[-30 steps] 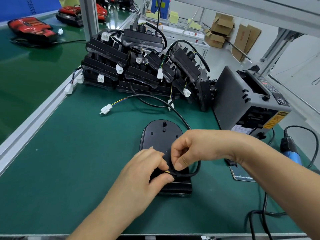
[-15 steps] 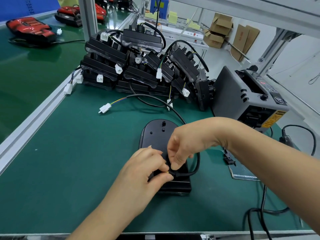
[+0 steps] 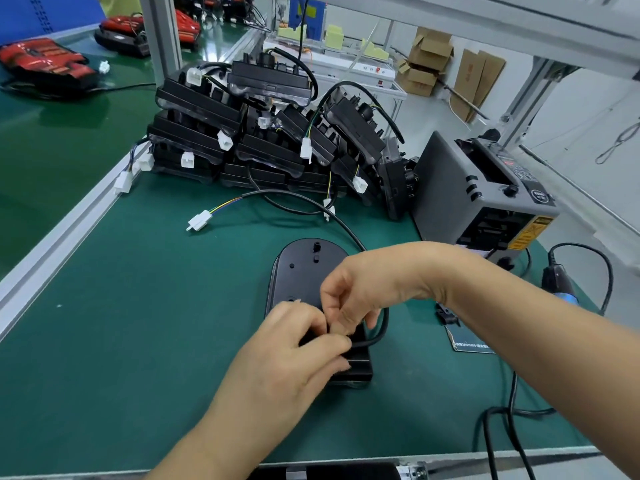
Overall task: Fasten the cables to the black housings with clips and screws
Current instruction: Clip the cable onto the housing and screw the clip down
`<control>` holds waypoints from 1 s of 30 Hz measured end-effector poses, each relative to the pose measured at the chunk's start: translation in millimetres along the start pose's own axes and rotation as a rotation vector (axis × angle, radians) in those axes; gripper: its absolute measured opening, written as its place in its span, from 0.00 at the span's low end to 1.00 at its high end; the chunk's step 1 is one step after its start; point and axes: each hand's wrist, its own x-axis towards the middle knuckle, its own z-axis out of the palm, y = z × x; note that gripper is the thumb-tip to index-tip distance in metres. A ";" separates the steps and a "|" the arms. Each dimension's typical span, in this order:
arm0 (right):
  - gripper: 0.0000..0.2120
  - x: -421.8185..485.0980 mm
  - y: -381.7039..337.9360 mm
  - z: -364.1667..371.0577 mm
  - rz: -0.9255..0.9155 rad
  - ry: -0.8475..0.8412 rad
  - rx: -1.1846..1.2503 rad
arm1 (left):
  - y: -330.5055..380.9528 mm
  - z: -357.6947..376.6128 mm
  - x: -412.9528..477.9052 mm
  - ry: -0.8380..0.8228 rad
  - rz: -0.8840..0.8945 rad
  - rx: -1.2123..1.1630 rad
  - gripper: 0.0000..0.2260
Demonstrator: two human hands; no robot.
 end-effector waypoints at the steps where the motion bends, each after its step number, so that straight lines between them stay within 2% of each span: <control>1: 0.05 -0.2 1.1 0.3 -0.006 0.007 0.013 | 0.5 0.9 0.0 0.019 -0.008 0.009 0.08; 8: 0.04 -2.4 6.4 4.6 -0.050 0.031 0.111 | 0.8 4.2 0.1 0.074 -0.027 -0.009 0.06; 12: 0.05 -3.0 7.4 6.1 -0.057 0.042 0.123 | -1.2 0.6 -3.9 0.079 0.063 0.101 0.03; 20: 0.03 -8.5 17.2 11.3 -0.096 0.105 0.239 | -0.3 -0.1 -5.2 0.093 0.117 0.167 0.04; 30: 0.02 -13.0 17.9 27.9 -0.120 0.247 0.210 | 1.8 -0.8 -5.0 0.102 0.080 0.162 0.08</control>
